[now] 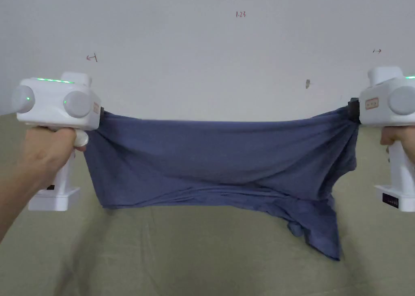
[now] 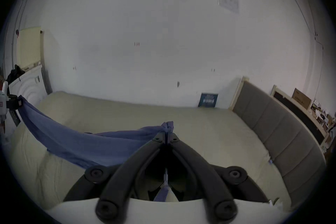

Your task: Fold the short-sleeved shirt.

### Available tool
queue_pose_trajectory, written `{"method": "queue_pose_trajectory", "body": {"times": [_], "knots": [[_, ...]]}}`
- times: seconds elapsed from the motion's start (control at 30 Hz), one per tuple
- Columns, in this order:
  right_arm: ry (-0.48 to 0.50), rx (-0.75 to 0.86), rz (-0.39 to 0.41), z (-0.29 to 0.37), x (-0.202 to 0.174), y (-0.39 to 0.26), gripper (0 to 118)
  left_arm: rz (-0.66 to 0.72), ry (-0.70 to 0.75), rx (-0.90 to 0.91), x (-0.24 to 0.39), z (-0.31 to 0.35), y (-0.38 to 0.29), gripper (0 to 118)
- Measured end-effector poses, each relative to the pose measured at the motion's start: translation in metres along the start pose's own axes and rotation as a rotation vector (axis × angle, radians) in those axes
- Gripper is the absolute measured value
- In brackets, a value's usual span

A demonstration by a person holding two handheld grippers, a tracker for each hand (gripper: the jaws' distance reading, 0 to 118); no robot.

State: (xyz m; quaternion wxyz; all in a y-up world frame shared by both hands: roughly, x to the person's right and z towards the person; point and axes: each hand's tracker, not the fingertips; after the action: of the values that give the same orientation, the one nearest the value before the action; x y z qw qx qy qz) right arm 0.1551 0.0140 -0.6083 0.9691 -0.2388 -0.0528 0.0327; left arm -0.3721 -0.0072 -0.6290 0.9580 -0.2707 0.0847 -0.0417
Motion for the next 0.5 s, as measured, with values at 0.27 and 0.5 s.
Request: {"method": "queue_pose_trajectory", "body": {"times": [0.27, 0.5], "knots": [[0.035, -0.032, -0.027, 0.052, 0.006, -0.083, 1, 0.005, -0.052, -0.041, -0.016, 0.038, -0.067, 0], [0.066, -0.081, -0.067, 0.134, 0.017, -0.168, 1, -0.02, -0.096, -0.106, -0.033, 0.101, -0.147, 0]]}}
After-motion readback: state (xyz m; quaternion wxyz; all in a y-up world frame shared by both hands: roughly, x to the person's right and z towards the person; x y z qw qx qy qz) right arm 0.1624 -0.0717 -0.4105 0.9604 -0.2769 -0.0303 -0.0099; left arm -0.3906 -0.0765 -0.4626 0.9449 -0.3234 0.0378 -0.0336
